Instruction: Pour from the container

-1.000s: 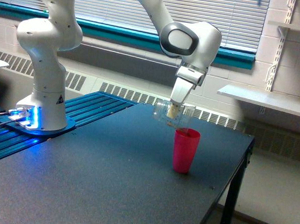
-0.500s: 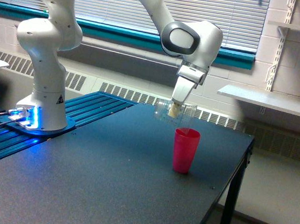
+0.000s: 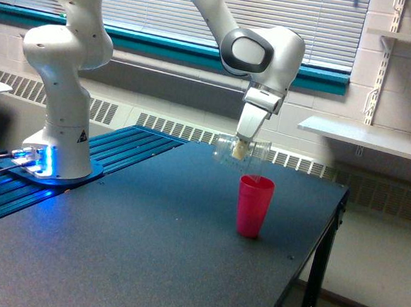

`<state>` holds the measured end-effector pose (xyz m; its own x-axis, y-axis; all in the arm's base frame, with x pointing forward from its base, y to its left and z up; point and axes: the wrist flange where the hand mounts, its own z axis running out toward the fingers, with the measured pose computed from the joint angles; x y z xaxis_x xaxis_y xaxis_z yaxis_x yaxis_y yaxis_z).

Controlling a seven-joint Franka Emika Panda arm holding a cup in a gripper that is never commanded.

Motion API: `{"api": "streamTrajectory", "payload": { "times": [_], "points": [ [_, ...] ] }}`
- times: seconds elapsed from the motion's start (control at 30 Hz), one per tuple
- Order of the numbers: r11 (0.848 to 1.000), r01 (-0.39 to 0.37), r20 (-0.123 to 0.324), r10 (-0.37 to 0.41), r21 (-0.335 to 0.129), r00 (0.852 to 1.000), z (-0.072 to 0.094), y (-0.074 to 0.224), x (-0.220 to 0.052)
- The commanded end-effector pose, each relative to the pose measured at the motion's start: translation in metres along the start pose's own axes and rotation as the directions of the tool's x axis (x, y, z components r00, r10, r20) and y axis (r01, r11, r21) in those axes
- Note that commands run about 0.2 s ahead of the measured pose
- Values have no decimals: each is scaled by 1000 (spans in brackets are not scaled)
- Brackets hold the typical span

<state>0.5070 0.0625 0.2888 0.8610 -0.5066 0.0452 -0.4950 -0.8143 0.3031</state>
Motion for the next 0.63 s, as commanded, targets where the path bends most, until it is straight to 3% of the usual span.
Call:
{"api": "streamTrajectory", "payload": {
  "times": [0.03, 0.63],
  "points": [
    [1000, -5, -26, 6, 26, 1000, -13, 3, 0],
    [996, -30, -86, 37, 87, 996, -42, 11, -4]
  ]
}}
